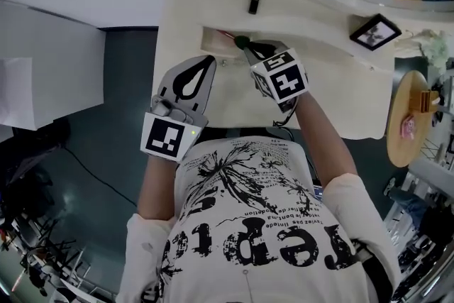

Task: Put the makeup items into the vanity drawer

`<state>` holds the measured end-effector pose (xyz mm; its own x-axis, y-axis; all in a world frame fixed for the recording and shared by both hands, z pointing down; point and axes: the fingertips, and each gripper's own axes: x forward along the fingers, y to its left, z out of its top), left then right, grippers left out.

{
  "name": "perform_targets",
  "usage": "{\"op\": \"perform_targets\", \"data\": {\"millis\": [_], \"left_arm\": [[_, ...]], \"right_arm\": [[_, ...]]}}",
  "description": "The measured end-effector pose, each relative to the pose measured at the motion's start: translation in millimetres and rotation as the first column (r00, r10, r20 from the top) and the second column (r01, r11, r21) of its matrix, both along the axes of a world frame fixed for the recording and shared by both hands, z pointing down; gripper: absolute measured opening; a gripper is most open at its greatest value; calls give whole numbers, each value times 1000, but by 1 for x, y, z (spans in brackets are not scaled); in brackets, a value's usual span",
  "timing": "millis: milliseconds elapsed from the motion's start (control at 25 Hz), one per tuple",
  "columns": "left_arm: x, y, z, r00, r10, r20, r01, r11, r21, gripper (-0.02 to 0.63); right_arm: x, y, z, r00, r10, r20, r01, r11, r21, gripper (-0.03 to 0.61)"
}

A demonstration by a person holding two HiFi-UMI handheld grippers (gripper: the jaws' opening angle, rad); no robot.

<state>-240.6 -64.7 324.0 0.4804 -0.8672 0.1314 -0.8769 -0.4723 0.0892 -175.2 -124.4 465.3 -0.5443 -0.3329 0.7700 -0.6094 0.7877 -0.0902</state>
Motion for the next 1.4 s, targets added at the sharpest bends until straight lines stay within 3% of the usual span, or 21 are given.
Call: {"op": "perform_targets", "data": {"millis": [360, 440, 560, 640, 1000, 1400], "left_arm": [[-47, 9, 11, 995, -96, 5, 96, 995, -26, 12], [-51, 11, 11, 994, -106, 3, 106, 994, -28, 12], [-54, 13, 11, 994, -110, 1, 110, 994, -28, 12], [-51, 14, 10, 995, -104, -1, 104, 994, -25, 12], [-4, 1, 4, 1000, -7, -14, 7, 1000, -13, 12], [85, -11, 12, 994, 107, -27, -108, 994, -30, 12]], "right_arm": [[-45, -4, 20, 999, -46, -17, 45, 999, -28, 67], [-52, -2, 21, 999, -48, -6, 48, 998, -47, 118], [-57, -1, 20, 999, -47, -6, 47, 998, -31, 286], [-53, -2, 17, 1000, -27, -13, 27, 1000, -2, 301], [0, -2, 2, 999, 45, 7, -45, 999, 7, 301], [112, 14, 22, 993, 108, -40, -110, 992, -59, 296]]}}
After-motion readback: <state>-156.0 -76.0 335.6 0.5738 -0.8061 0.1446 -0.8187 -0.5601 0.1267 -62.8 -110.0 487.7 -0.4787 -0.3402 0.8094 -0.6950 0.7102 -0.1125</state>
